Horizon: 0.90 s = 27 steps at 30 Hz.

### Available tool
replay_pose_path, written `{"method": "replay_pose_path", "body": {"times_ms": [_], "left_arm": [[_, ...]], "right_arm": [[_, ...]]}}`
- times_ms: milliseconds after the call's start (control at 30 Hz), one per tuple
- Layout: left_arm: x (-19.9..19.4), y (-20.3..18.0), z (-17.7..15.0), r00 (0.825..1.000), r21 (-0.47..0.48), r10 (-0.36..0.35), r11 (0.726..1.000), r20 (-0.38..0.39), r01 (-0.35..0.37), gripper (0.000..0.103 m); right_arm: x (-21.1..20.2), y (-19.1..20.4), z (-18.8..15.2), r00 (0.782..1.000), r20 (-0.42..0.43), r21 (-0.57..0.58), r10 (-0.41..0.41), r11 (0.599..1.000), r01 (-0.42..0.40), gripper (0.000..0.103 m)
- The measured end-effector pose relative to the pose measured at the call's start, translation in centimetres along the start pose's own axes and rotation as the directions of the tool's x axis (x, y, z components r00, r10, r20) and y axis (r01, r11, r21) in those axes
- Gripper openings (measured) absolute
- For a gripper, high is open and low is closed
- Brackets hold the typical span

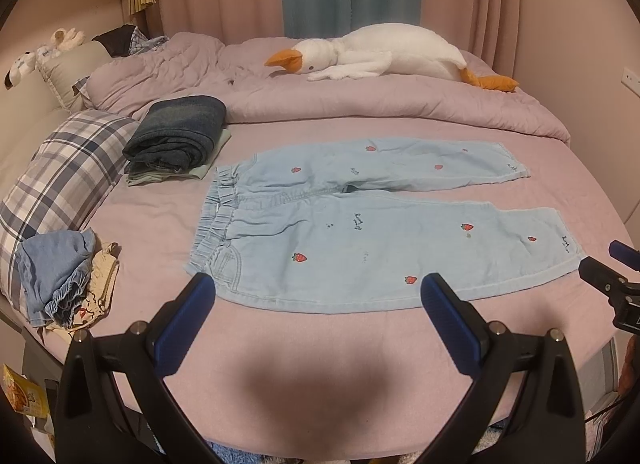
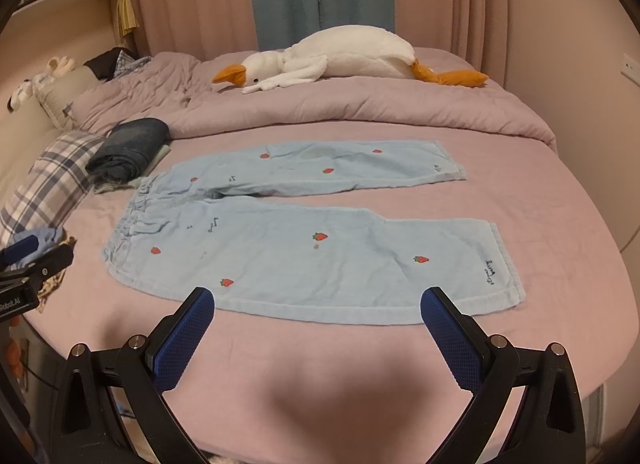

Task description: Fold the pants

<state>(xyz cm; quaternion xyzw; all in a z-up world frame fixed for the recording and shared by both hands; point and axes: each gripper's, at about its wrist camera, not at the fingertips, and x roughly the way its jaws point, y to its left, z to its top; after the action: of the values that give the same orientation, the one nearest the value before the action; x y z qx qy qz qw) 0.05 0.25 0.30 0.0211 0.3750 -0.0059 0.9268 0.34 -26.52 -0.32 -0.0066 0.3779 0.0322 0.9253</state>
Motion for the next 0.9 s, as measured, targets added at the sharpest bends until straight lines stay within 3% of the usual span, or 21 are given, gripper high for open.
{"method": "replay_pose_path", "body": {"times_ms": [900], "left_arm": [[-0.06,-0.14,-0.02,1.000,-0.007,-0.011,1.000,-0.003,0.011,0.103]], "right_arm": [[-0.09,-0.13,-0.20,0.999,0.035,0.009,0.019,1.000,-0.019,0.102]]}}
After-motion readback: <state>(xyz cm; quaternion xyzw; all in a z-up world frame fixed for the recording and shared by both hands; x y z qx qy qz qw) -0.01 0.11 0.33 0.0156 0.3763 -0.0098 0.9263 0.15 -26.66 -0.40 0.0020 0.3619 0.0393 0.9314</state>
